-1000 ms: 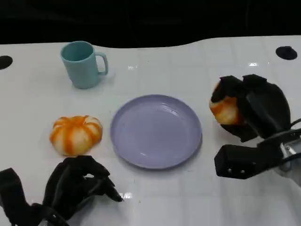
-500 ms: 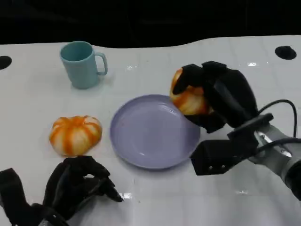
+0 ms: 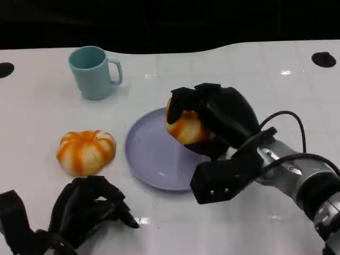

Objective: Grasp the bread from the table and place it into the plate.

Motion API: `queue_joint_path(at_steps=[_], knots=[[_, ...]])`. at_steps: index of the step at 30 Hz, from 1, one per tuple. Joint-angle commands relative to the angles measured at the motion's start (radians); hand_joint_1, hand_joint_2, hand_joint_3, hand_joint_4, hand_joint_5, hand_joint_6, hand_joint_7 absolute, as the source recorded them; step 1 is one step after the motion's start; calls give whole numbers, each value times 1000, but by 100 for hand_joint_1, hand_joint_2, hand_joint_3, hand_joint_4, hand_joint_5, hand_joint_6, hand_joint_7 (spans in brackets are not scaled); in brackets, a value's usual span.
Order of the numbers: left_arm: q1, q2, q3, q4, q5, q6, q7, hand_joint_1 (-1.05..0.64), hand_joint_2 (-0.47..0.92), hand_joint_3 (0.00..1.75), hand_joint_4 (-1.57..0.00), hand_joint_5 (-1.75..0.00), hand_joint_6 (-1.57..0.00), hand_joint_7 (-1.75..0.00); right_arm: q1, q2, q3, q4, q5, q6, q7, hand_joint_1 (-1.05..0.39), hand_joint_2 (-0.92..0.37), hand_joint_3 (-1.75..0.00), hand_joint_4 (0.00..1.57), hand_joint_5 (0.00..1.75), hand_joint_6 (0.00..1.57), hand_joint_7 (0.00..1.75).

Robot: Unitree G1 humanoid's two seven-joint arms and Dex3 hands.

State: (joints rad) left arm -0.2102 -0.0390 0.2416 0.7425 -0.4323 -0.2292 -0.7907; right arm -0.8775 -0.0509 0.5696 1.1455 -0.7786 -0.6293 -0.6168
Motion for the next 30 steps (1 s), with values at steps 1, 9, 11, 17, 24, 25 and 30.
queue_joint_path(at_steps=[1, 9, 11, 17, 24, 25, 30], knots=[[15, 13, 1, -12, 2, 5, 9, -105, 61, 0, -157, -60, -157, -38, -39, 17, 13, 43, -4, 30, 32, -19, -45, -109, 90, 175, 90, 114], [18, 12, -2, -19, 5, 5, 15, -105, 61, 0, -157, -60, -157, -38, -38, 33, -15, 76, 42, 46, 155, -26, -62, -58, 66, 108, 74, 48], [19, 12, -3, -21, 7, 4, 18, -105, 61, 0, -157, -60, -157, -38, -40, 32, -14, 75, 45, 60, 192, -30, -68, -46, 55, 91, 68, 30], [18, 14, -3, -17, 4, 0, 12, -105, 62, 0, -157, -60, -157, -38, -37, 26, -17, 63, 53, 94, 283, -63, -91, -14, 21, 35, 37, 1], [16, 13, -3, -15, 6, -5, 15, -105, 61, 0, -157, -60, -157, -38, -28, 15, -41, 27, 102, 110, 411, -85, -92, -26, 0, 31, 12, 0], [16, 13, -3, -15, 7, -8, 16, -105, 61, 0, -157, -60, -157, -38, -26, 13, -43, 20, 106, 110, 420, -86, -92, -26, 0, 30, 11, 0], [17, 13, -4, -19, 5, 2, 17, -105, 61, 0, -157, -60, -157, -38, -6, -5, -55, -22, 127, 93, 456, -87, -92, -25, 0, 32, 11, 1]])
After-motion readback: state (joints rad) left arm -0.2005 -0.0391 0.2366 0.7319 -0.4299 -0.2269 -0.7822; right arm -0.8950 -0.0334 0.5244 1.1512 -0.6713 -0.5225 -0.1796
